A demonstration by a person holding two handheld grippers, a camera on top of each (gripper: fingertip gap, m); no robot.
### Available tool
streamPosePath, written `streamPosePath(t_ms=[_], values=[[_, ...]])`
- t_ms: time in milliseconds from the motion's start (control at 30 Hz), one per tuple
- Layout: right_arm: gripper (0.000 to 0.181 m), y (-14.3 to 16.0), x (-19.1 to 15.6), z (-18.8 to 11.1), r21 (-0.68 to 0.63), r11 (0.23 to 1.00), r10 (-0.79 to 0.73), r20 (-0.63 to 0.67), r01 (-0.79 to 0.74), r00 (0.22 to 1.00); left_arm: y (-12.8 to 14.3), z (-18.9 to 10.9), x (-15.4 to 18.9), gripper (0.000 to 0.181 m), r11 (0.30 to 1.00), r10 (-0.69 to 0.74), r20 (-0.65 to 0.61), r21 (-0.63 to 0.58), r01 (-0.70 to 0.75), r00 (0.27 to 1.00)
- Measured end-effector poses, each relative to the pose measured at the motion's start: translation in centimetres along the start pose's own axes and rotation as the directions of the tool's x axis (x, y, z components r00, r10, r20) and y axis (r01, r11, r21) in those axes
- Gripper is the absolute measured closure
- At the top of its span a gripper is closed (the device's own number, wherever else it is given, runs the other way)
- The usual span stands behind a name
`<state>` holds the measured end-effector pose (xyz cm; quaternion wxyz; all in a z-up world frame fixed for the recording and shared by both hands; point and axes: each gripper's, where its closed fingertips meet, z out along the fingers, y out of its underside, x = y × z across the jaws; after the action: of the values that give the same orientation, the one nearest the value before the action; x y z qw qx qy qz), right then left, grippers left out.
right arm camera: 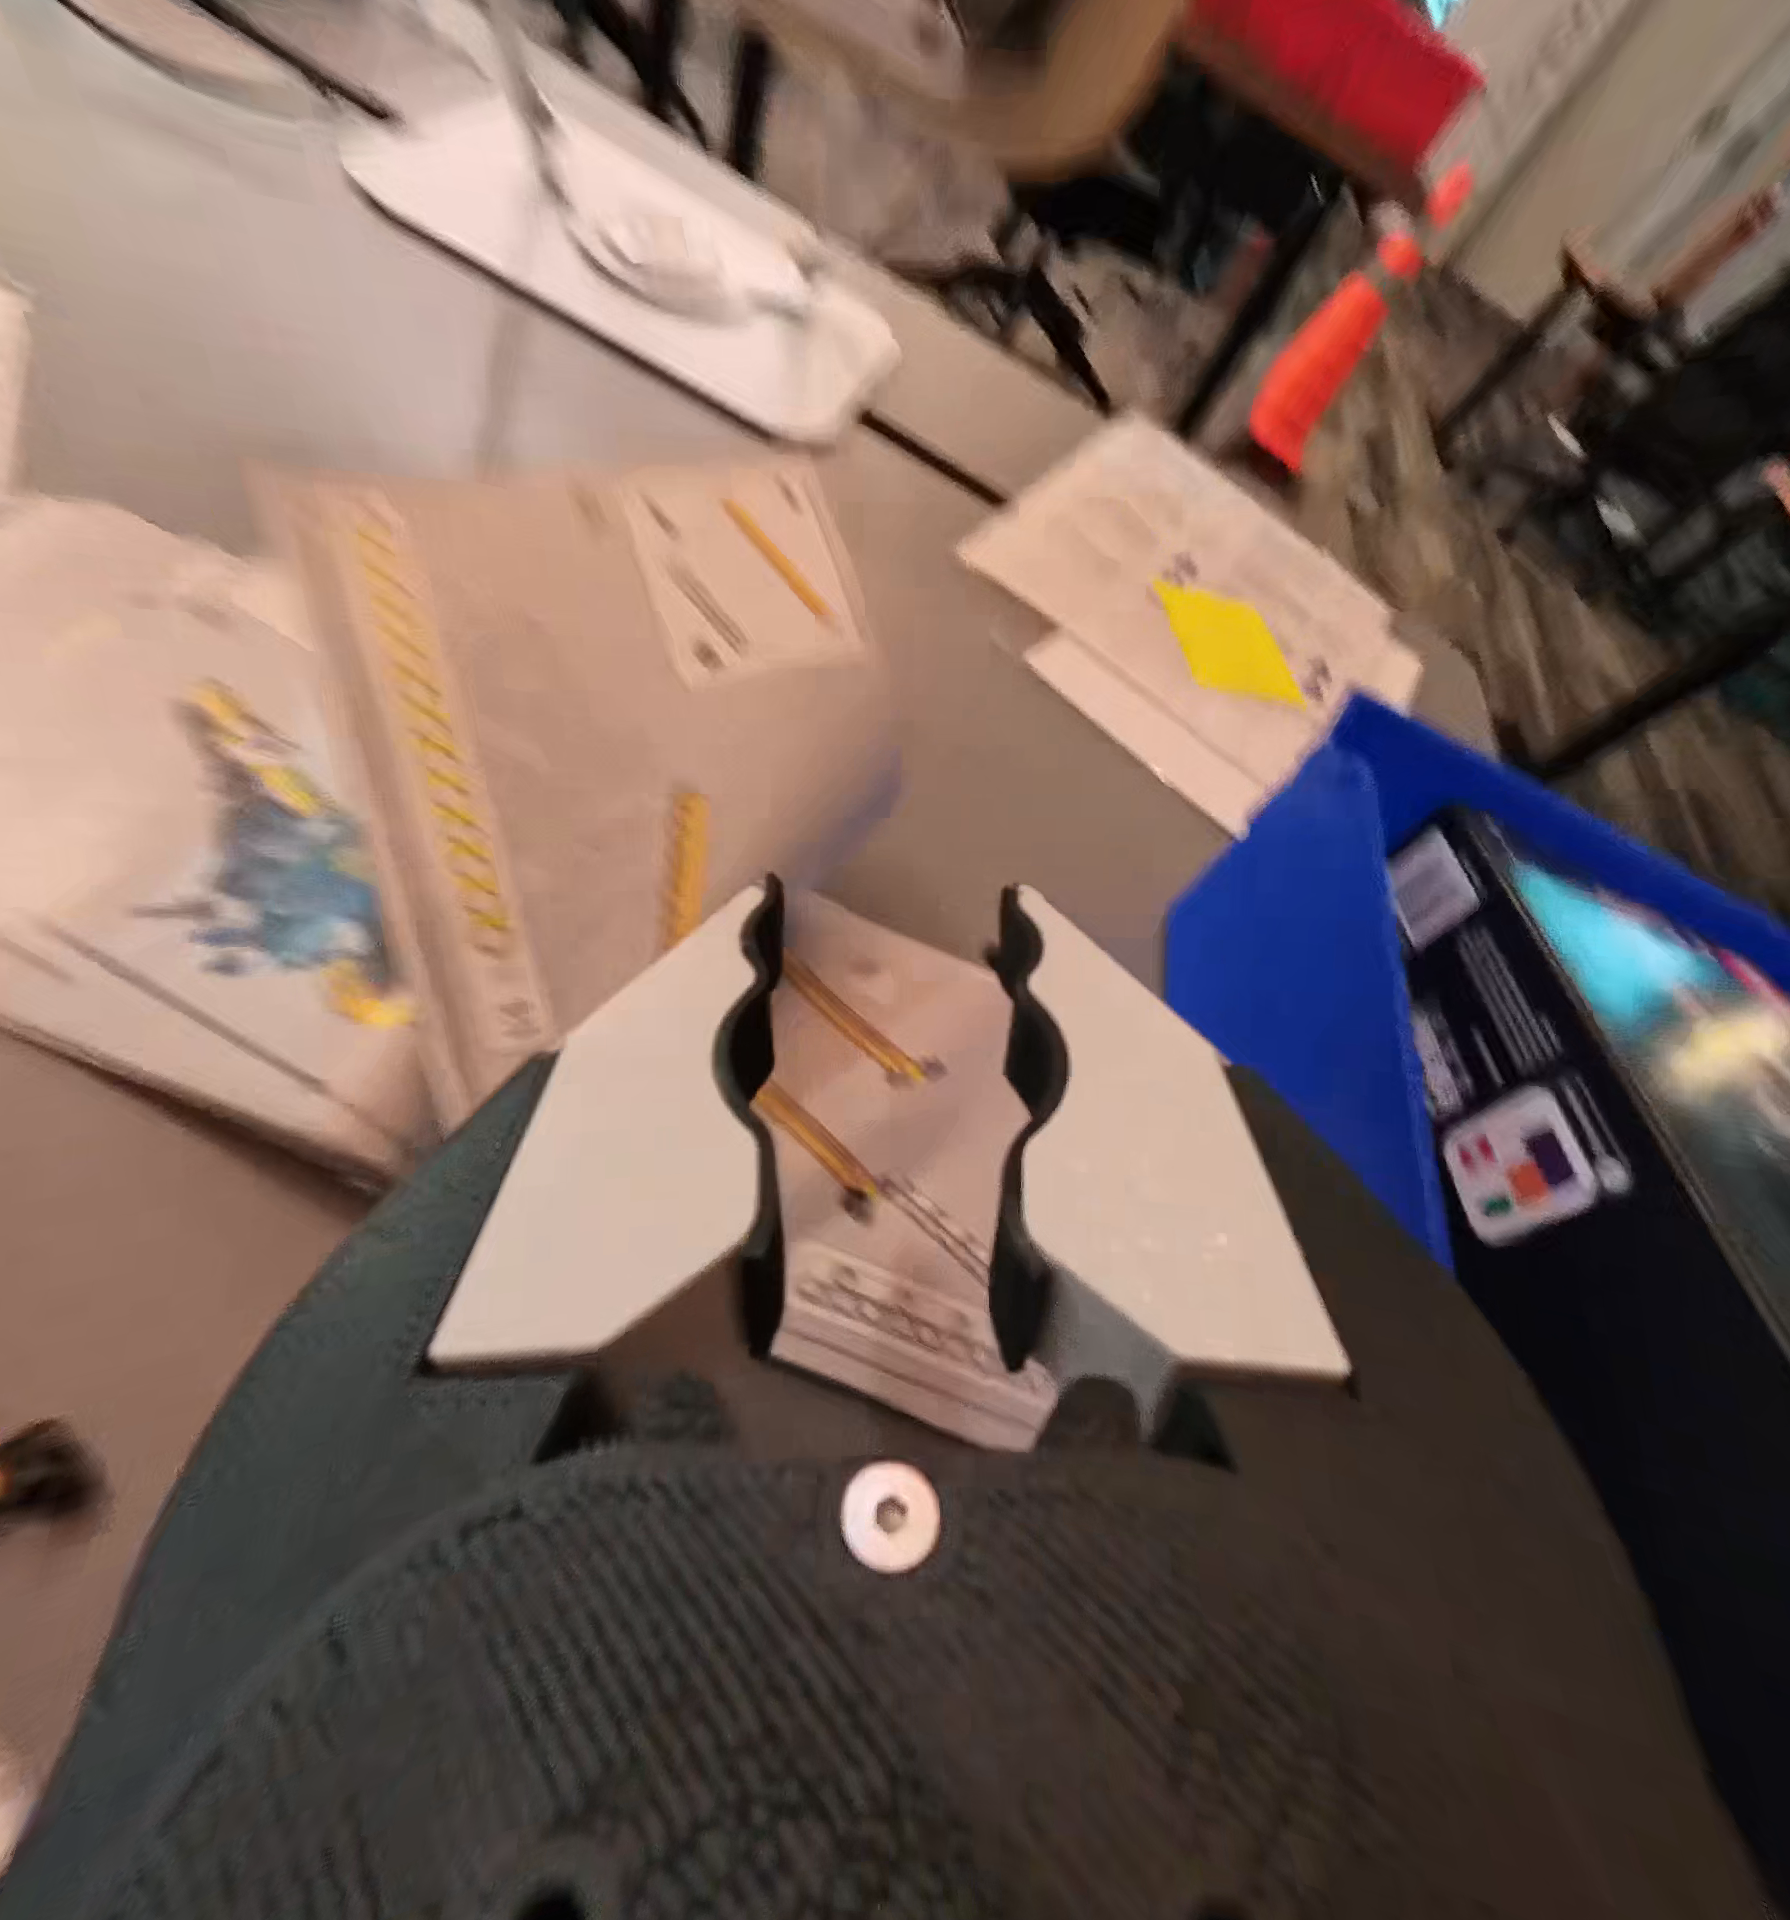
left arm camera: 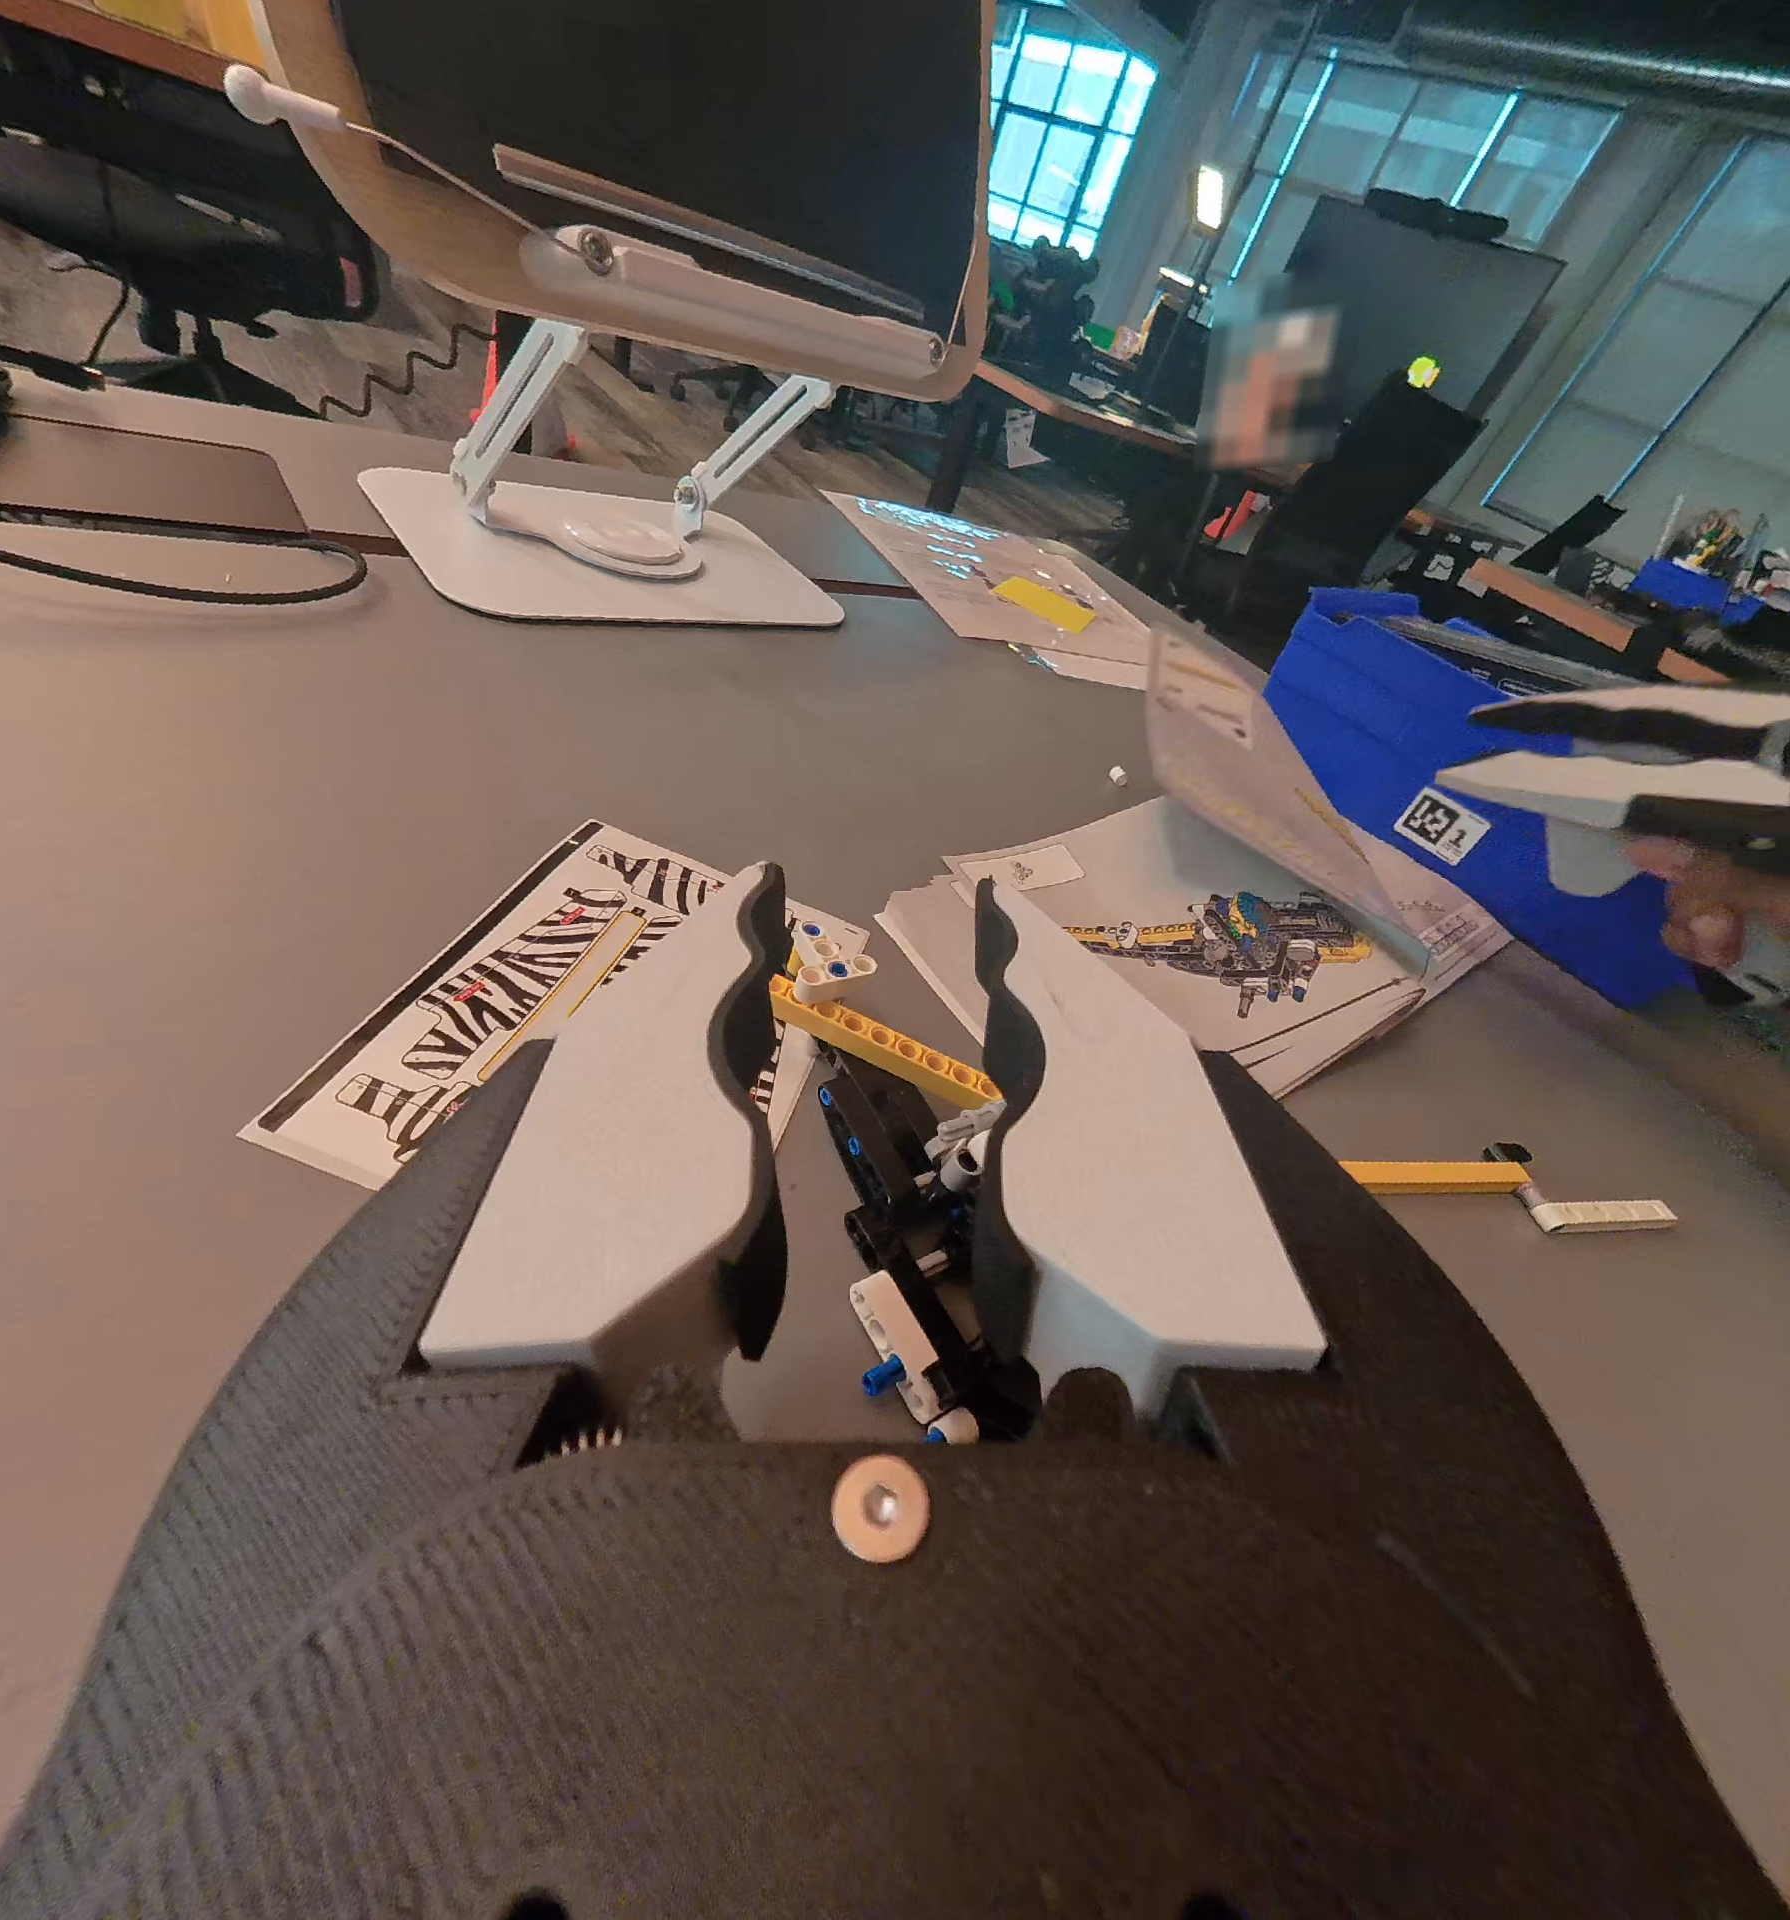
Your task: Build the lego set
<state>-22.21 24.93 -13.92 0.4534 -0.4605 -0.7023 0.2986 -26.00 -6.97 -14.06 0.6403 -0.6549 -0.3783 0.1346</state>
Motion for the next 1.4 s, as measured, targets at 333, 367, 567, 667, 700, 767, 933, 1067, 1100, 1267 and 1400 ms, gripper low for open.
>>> streamPosePath(t_ms=[333,367,567,667,700,767,933,1067,1100,1267,1400], values=[[0.121,1.9,-7.4,2.9,-0.084,0.978,-0.186,0.081,0.192,0.979,0.1,0.0,0.1,0.147,1.000,0.007,0.000,-0.004,-0.007,1.000],[0.124,1.8,-6.8,2.8,-0.078,0.981,-0.174,0.058,0.178,0.983,0.0,0.0,0.1,0.147,1.000,0.005,0.001,-0.002,-0.005,1.000],[0.138,2.4,-2.8,2.4,-0.091,0.991,-0.098,-0.037,0.095,0.994,0.0,0.0,0.0,0.147,1.000,-0.001,-0.001,-0.001,0.001,1.000],[0.136,3.3,-2.2,2.6,-0.119,0.990,-0.085,-0.035,0.080,0.996,0.0,0.0,0.1,0.147,1.000,-0.001,-0.002,-0.001,0.001,1.000],[0.137,3.2,-2.3,2.6,-0.112,0.991,-0.076,-0.025,0.072,0.997,0.1,0.0,0.1,0.147,1.000,-0.001,-0.002,-0.003,0.001,1.000],[0.137,3.1,-2.5,2.5,-0.112,0.991,-0.079,-0.015,0.077,0.997,0.1,0.1,0.1,0.147,1.000,0.002,-0.001,-0.005,-0.002,1.000],[0.138,4.5,-2.3,3.0,-0.165,0.978,-0.135,-0.037,0.127,0.990,0.0,0.0,0.1,0.147,1.000,-0.003,-0.002,-0.002,0.003,1.000],[0.141,5.4,-0.8,3.0,-0.201,0.971,-0.148,-0.083,0.129,0.986,0.0,0.0,0.0,0.147,1.000,-0.004,-0.002,0.000,0.004,1.000],[0.141,5.6,-0.2,3.0,-0.213,0.969,-0.152,-0.103,0.127,0.983,0.0,0.0,0.0,0.147,1.000,-0.005,-0.002,0.000,0.005,1.000],[0.142,5.4,1.2,2.5,-0.177,0.982,-0.085,-0.125,0.063,0.989,0.0,-0.1,0.0,0.146,1.000,-0.005,-0.001,0.001,0.005,1.000],[0.134,-0.1,-1.4,0.8,0.068,0.997,0.032,0.043,-0.035,0.999,0.0,0.0,0.0,0.146,1.000,-0.006,-0.001,0.001,0.006,1.000]])
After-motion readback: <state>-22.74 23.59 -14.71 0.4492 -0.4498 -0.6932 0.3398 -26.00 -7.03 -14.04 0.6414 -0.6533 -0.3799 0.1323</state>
